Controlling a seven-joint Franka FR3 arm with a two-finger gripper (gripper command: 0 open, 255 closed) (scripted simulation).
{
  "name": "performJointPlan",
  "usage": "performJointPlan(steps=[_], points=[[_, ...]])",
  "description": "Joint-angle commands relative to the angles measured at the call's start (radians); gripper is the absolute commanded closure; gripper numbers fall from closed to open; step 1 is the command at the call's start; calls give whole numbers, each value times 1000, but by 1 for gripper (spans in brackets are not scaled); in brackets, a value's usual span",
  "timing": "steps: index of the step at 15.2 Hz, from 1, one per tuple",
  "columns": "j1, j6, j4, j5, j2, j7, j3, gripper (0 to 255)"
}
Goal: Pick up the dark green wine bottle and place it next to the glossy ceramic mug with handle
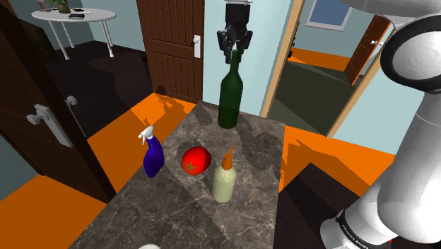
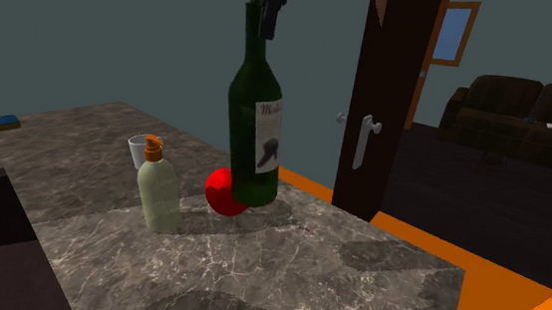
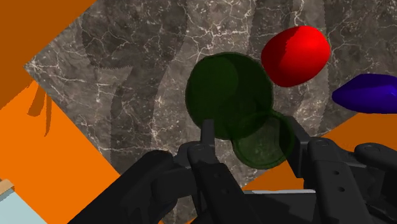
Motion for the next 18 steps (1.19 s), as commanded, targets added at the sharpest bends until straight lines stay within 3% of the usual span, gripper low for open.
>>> performJointPlan(steps=[1, 9, 18], points=[[24, 29, -96, 4, -70, 40, 15, 255], [114, 87, -291, 27, -217, 202, 87, 255], [214, 124, -390, 58, -297, 402, 187, 255]])
